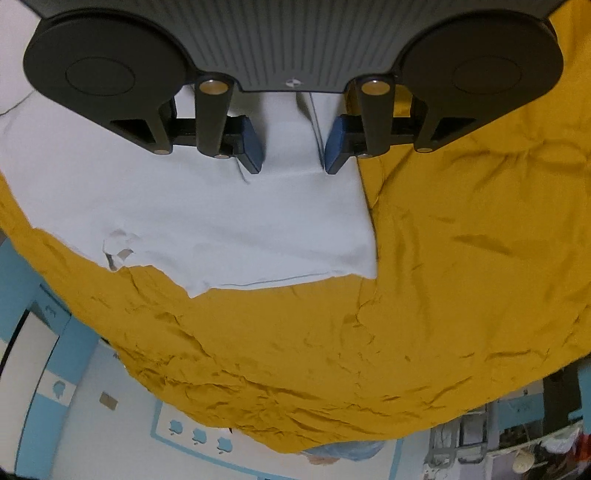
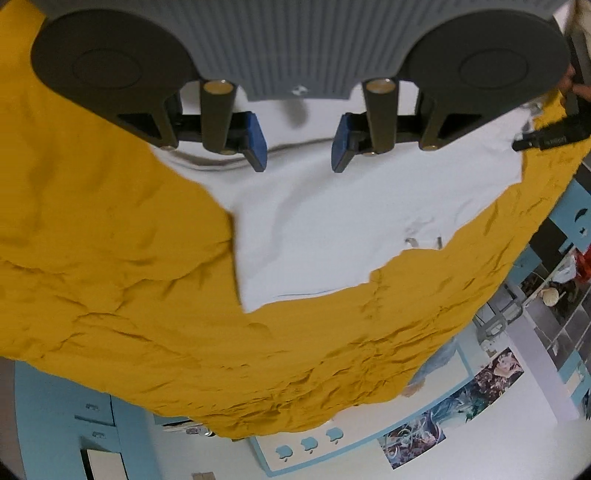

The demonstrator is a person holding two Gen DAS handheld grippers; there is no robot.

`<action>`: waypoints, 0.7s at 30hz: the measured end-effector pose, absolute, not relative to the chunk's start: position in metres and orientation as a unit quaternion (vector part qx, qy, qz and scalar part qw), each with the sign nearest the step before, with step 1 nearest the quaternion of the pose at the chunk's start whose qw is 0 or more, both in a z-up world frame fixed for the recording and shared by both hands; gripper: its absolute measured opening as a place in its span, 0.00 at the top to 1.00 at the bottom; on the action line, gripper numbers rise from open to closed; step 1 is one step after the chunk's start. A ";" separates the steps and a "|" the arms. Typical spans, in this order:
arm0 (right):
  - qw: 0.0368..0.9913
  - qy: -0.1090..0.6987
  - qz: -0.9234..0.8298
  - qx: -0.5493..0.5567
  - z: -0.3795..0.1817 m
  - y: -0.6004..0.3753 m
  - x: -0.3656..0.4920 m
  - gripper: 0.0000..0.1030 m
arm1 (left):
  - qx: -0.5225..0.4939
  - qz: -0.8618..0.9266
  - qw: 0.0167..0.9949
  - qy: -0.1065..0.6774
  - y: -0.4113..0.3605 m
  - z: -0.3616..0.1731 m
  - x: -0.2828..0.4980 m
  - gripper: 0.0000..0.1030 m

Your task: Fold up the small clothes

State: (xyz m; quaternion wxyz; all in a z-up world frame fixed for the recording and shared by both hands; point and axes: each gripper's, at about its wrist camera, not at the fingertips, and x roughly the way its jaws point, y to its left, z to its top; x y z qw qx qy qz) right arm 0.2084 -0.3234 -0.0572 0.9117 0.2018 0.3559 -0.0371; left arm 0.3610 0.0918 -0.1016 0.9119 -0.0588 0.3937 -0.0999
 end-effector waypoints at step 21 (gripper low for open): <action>0.911 0.401 -0.074 -0.069 -0.083 -0.327 0.216 0.87 | 0.050 -0.078 0.904 0.416 0.069 -0.077 0.396 0.90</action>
